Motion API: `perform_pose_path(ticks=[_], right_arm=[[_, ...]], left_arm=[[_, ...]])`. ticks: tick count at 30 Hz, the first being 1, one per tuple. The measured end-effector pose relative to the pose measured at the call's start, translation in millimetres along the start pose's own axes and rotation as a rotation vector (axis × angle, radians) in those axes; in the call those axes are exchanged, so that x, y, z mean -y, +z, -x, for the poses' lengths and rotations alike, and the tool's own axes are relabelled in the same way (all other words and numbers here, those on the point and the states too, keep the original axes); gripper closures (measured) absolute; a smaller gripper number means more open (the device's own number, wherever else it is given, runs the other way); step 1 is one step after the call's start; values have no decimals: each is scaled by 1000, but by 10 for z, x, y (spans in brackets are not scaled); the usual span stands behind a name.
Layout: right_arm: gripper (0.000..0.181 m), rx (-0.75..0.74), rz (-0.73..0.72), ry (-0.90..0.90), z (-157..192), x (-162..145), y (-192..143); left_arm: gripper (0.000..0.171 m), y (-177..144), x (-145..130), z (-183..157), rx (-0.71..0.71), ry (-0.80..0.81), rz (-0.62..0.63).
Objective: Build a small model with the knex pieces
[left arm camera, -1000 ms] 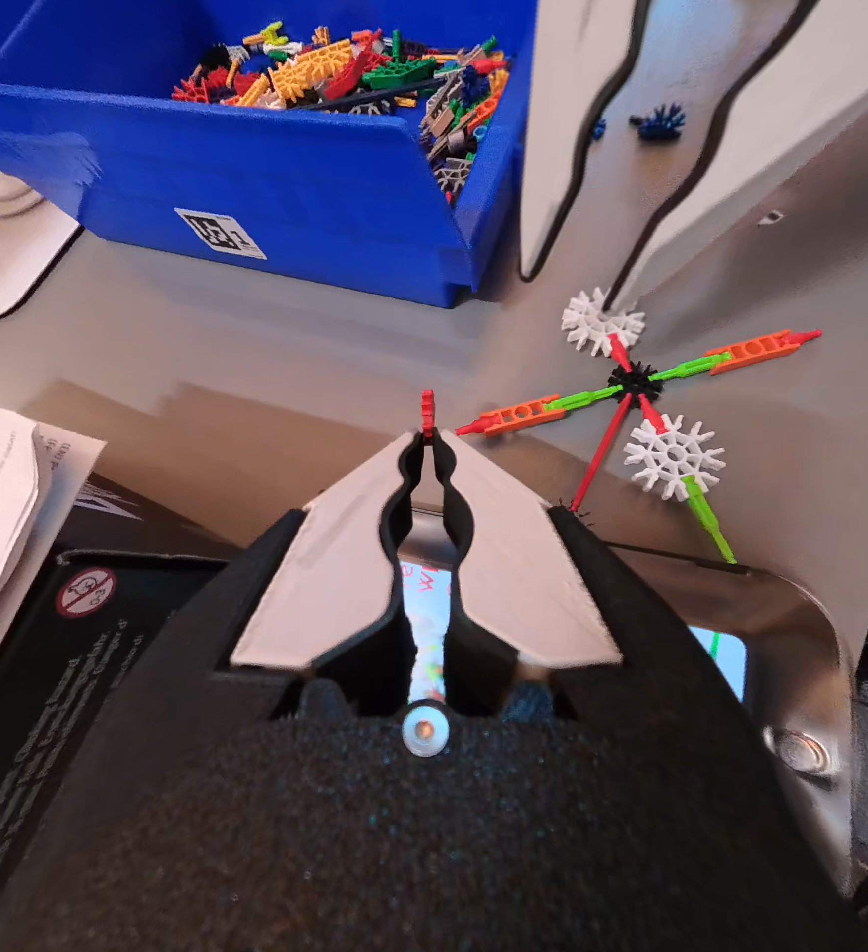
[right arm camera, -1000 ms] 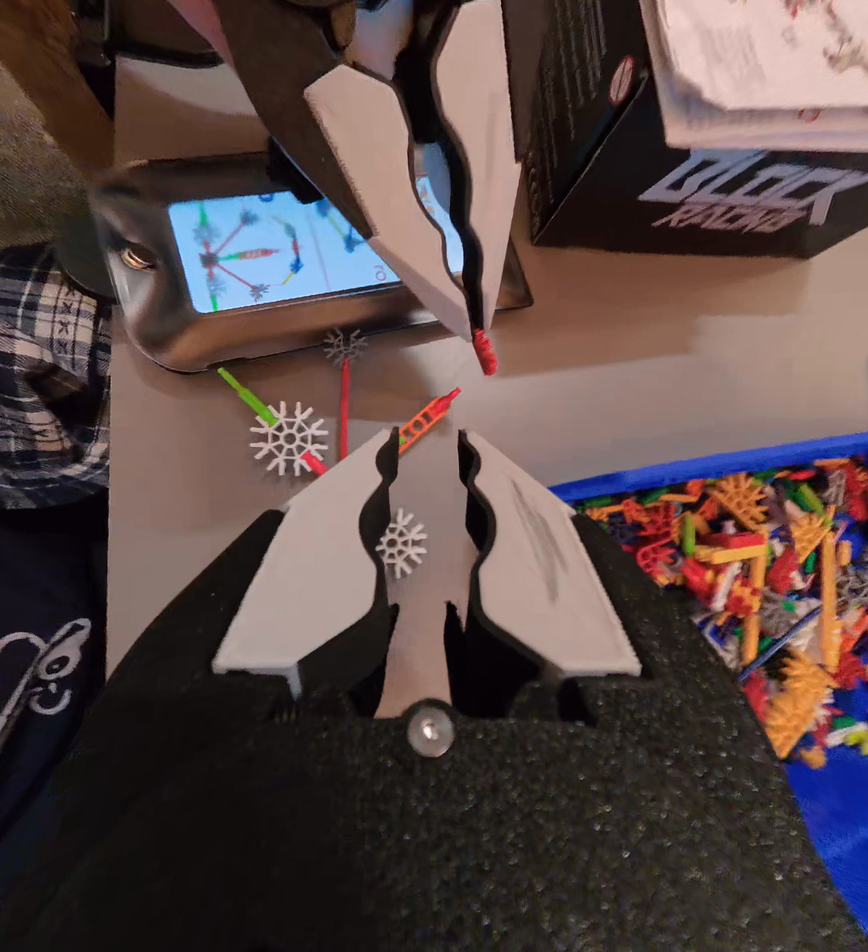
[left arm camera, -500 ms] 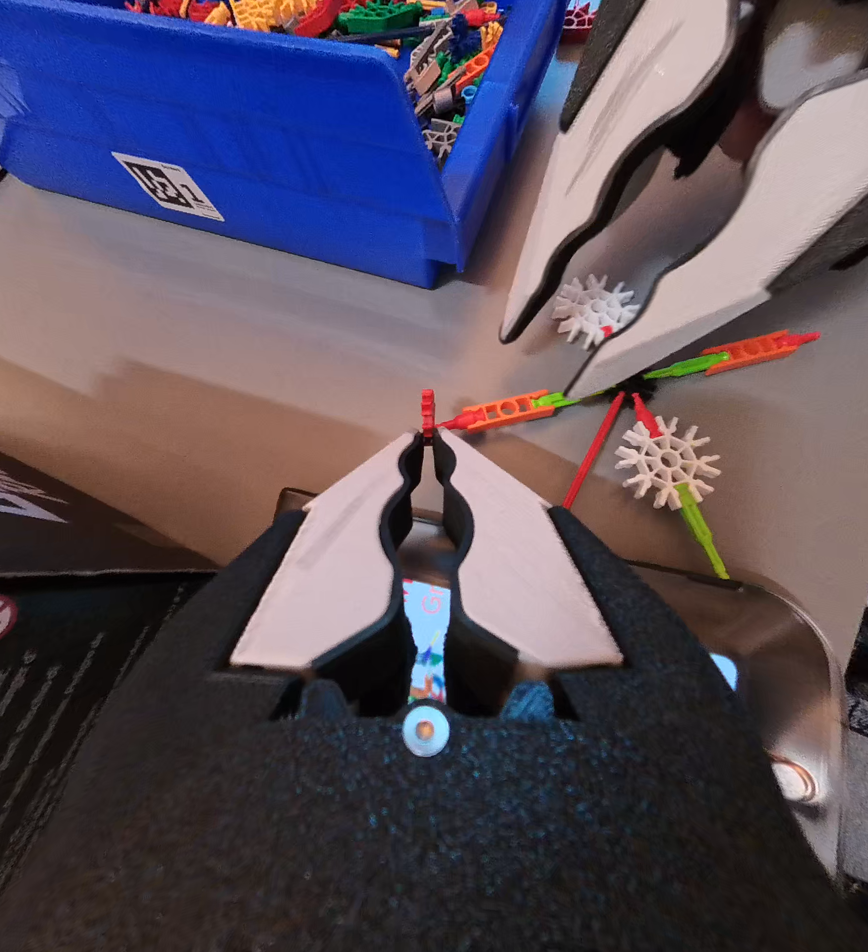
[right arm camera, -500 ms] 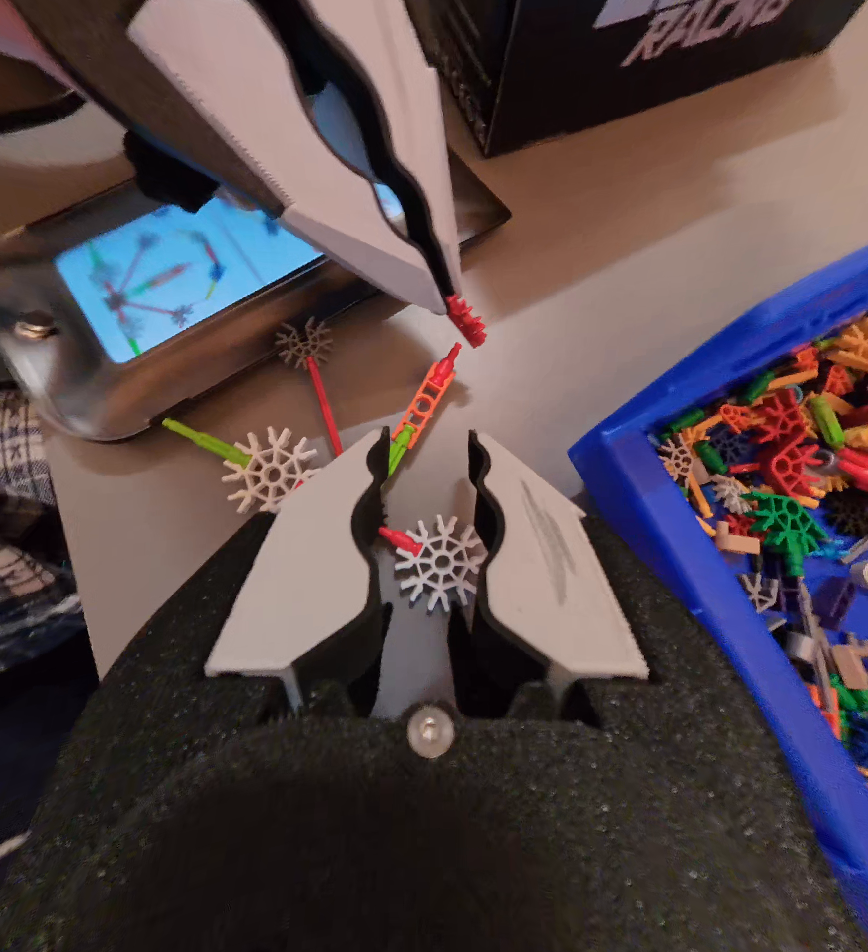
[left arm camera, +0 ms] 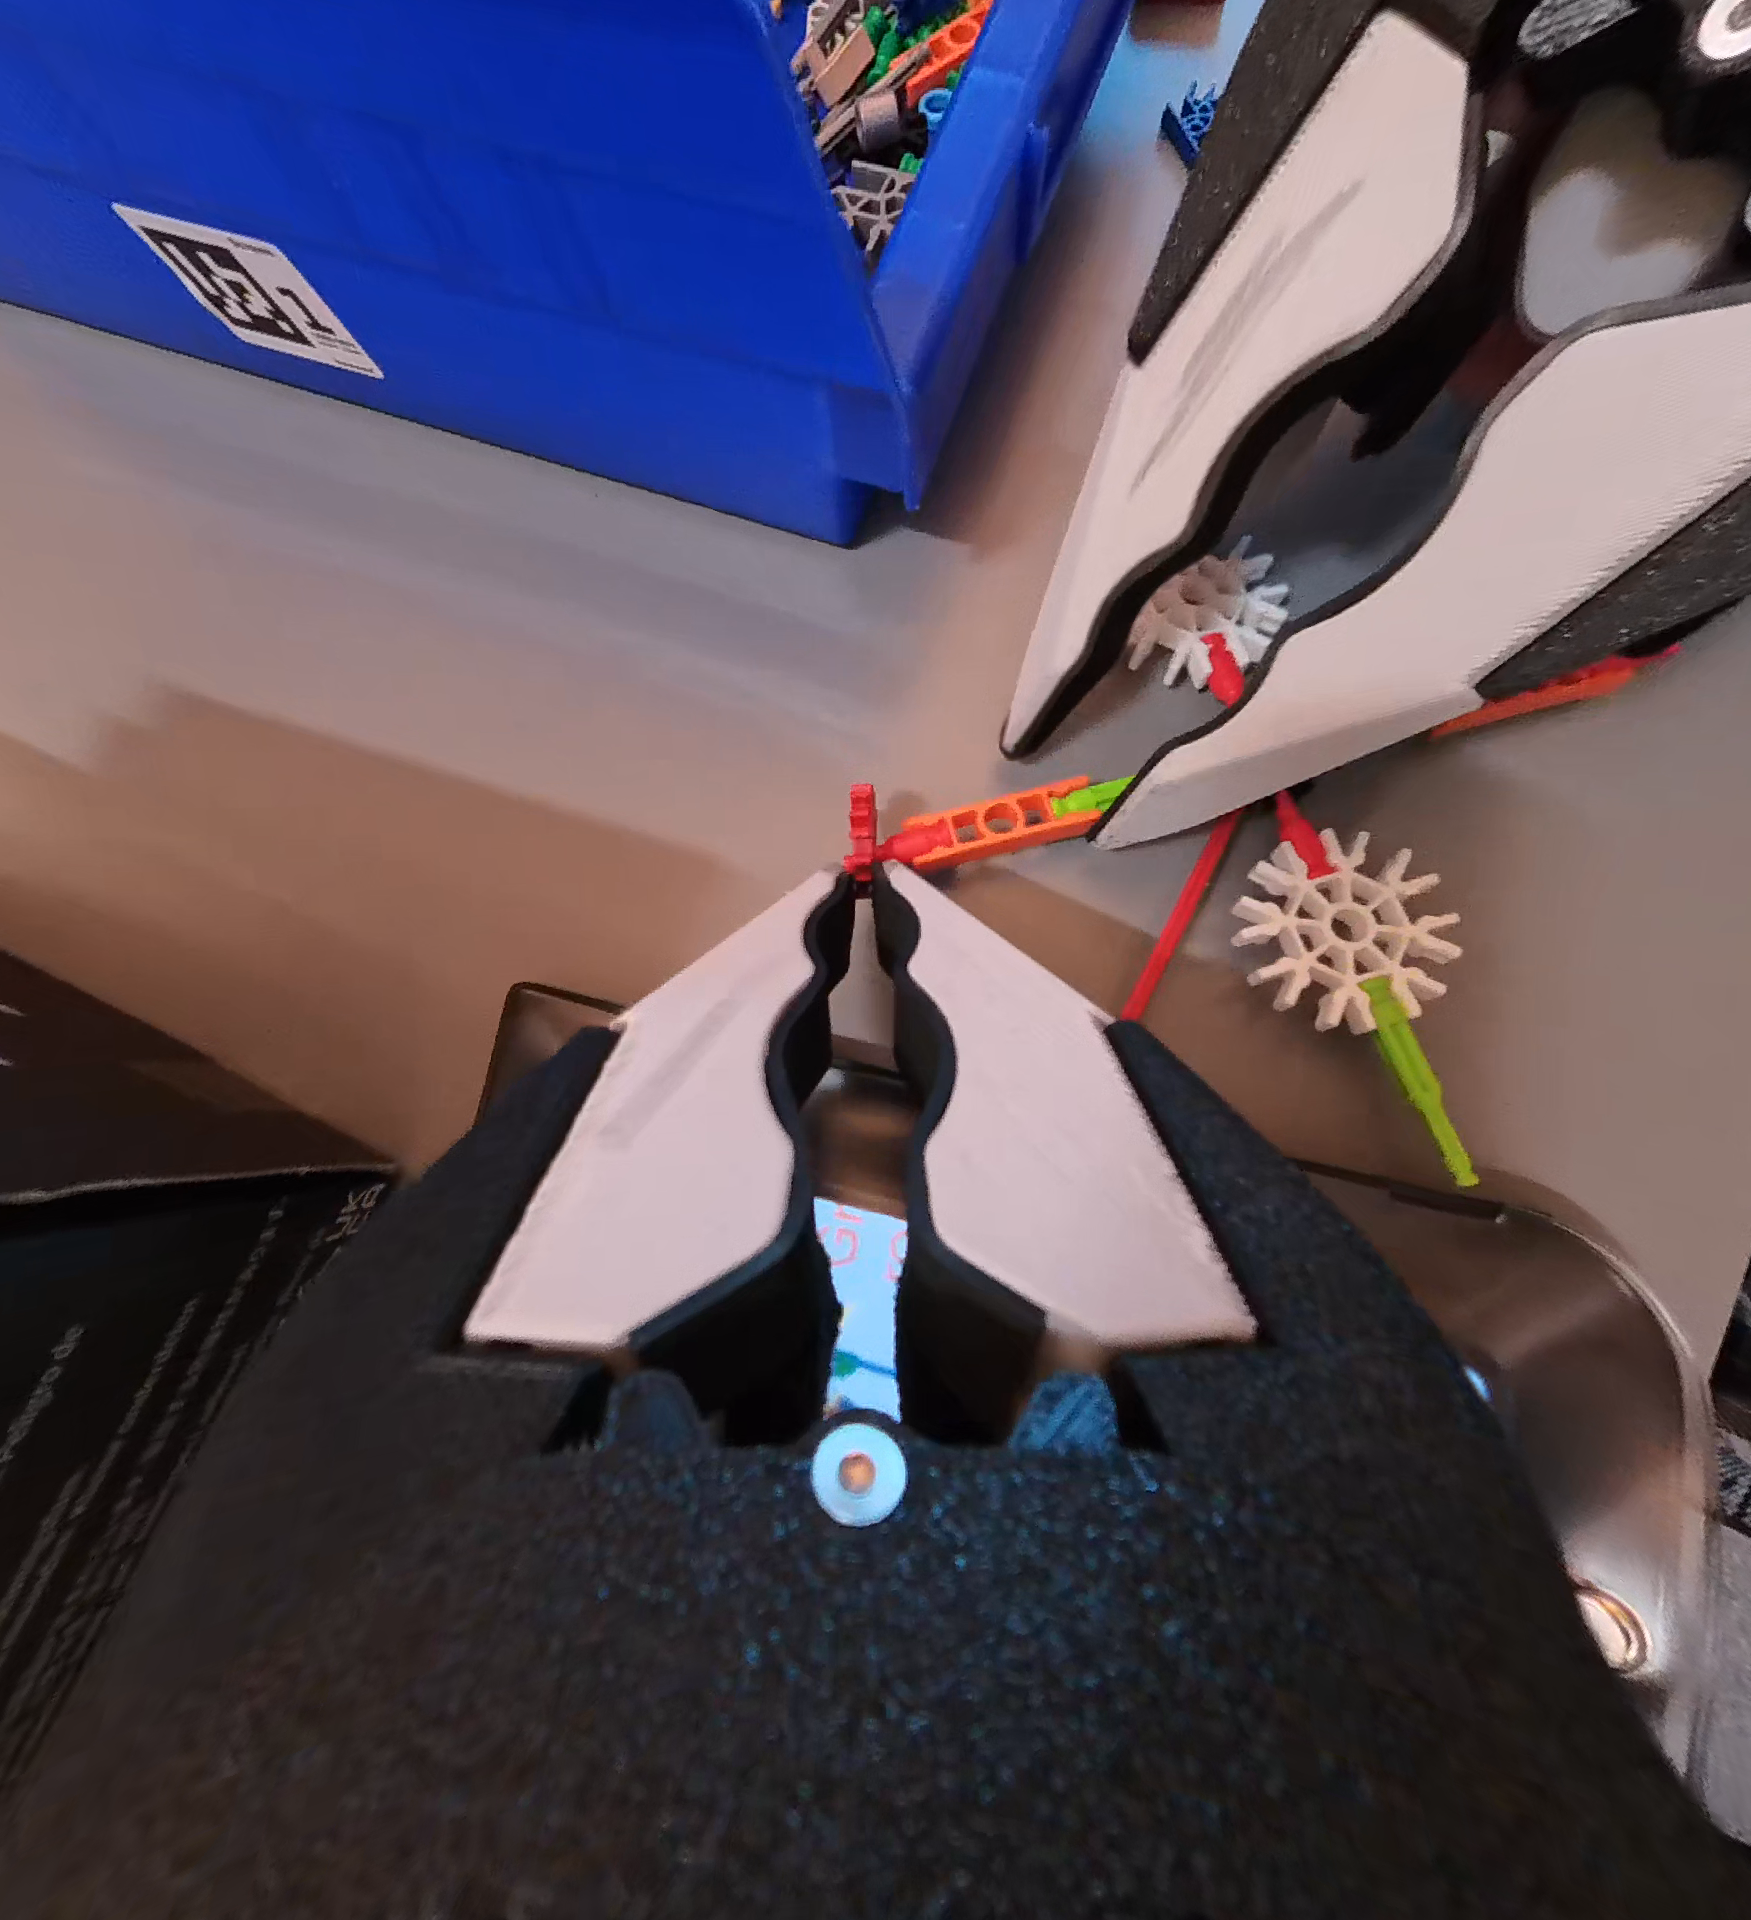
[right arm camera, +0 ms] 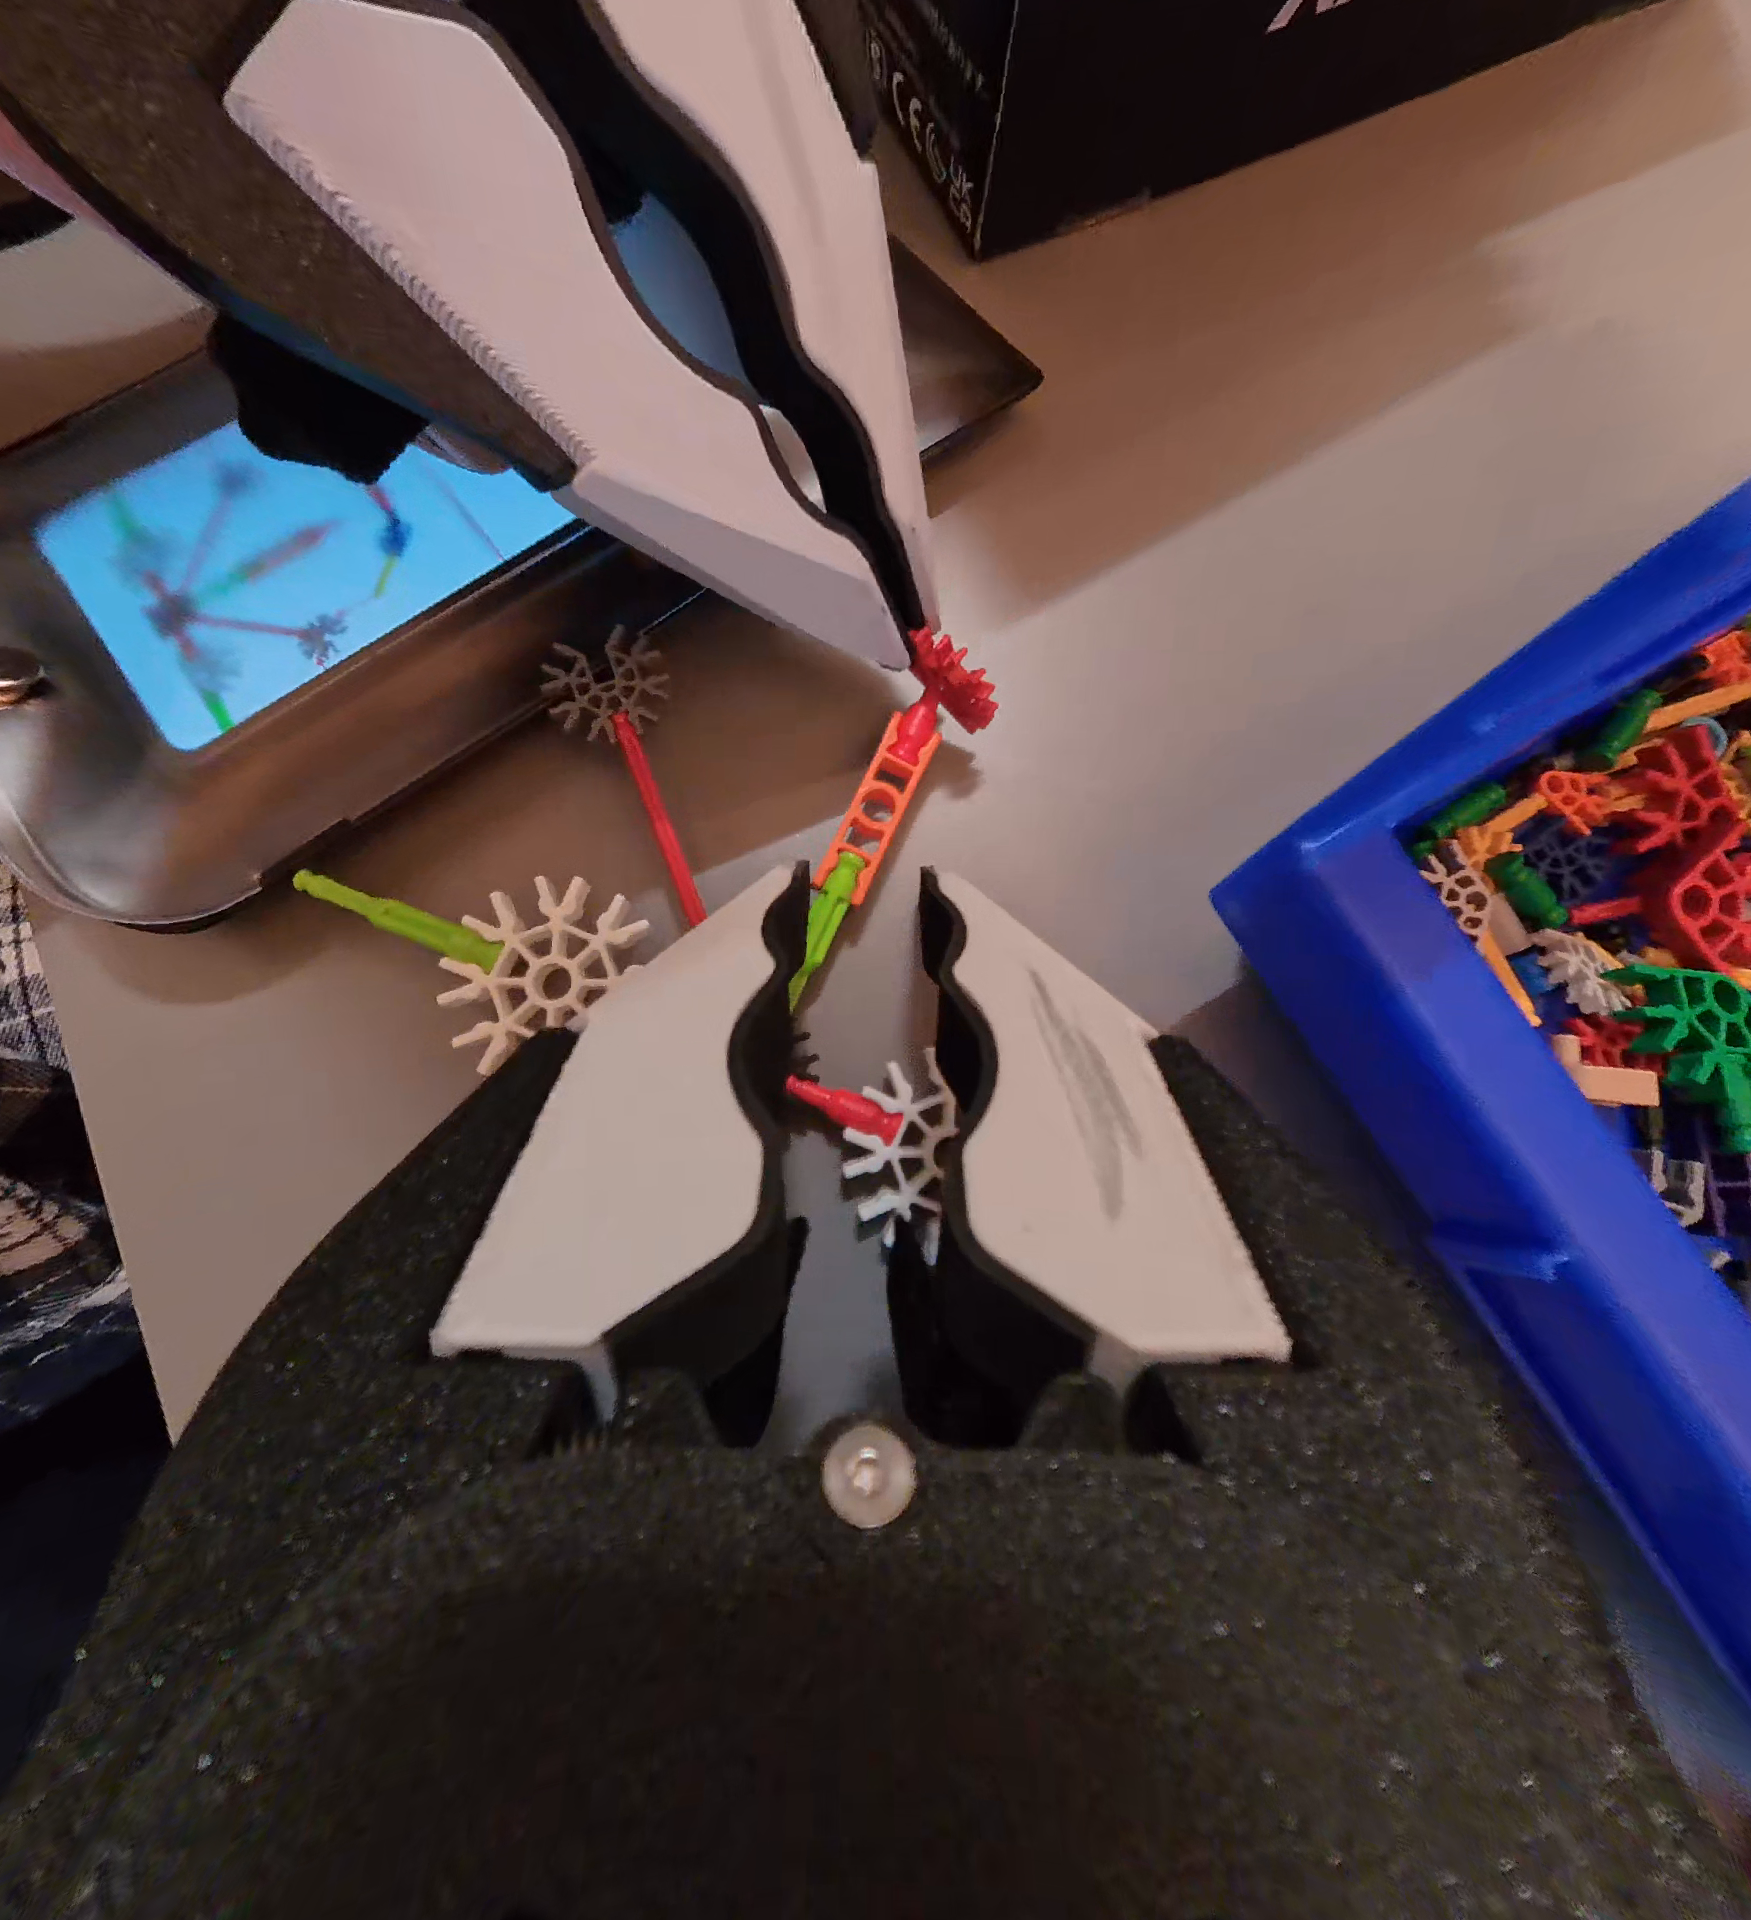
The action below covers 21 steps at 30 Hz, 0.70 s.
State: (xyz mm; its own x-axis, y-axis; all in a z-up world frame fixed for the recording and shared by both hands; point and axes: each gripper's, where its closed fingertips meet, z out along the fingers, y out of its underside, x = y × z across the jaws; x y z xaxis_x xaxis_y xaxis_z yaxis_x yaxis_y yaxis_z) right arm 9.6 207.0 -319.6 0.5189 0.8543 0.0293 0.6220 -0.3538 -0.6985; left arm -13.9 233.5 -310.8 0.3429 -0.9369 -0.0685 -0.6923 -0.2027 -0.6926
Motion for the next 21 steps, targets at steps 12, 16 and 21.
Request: perform_pose_path(ticks=[12,16,21], right_arm=[[168,11,6,-2,34,-52,-3],[167,10,1,-2,35,-54,-7],[168,12,-3,-1,36,-56,-8]], left_arm=[[169,-6,-30,55,24,-29,6],[169,-3,-39,62,26,-38,16],[169,3,-24,48,24,-32,12]])
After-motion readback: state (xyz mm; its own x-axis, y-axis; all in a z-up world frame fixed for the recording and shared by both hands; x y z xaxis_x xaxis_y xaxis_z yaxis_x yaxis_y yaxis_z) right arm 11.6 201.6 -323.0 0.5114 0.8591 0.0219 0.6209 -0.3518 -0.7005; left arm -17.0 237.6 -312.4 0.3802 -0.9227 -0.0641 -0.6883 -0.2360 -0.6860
